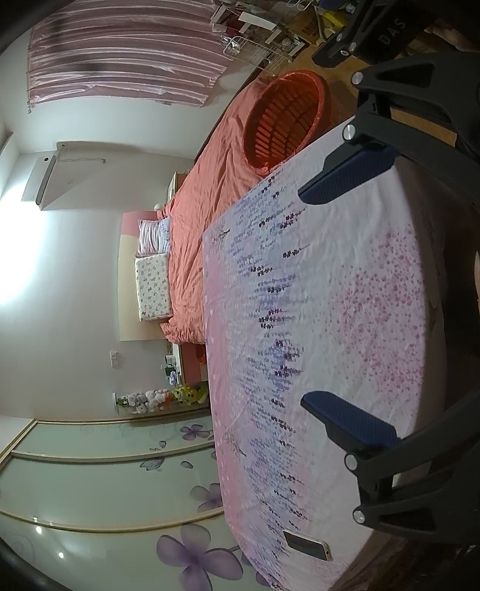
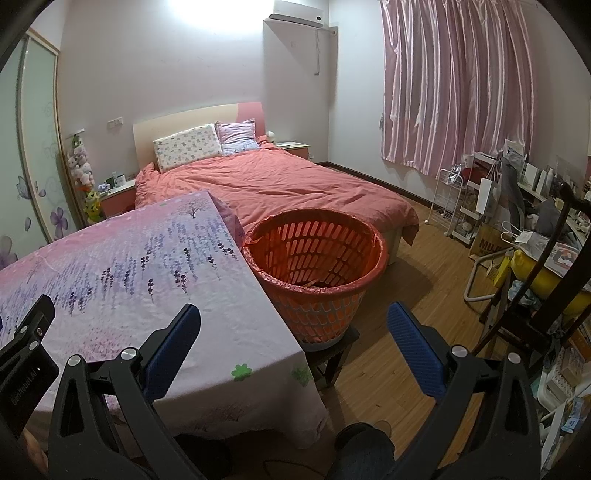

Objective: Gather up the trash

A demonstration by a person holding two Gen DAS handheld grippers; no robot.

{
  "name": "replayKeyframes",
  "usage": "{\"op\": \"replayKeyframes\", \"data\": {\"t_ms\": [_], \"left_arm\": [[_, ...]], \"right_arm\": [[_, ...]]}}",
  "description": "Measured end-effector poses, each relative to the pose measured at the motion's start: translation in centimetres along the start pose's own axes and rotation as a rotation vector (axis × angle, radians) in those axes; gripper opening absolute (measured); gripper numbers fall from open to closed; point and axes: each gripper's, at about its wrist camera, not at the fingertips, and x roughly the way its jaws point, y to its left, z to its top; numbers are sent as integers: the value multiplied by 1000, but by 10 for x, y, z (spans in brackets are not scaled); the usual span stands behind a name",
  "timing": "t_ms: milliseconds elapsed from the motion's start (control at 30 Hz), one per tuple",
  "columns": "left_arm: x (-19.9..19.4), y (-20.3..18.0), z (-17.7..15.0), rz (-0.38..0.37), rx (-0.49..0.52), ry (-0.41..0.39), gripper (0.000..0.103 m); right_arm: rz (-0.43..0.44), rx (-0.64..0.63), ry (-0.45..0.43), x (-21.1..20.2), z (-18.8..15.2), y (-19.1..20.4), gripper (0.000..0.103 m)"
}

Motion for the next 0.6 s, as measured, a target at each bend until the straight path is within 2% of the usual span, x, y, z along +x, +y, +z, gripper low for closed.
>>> {"op": "replayKeyframes", "data": {"t_ms": [600], "left_arm": [[1, 0, 1, -1, -1, 3, 99]], "right_arm": [[-1, -1, 1, 1, 0, 0, 100]]}}
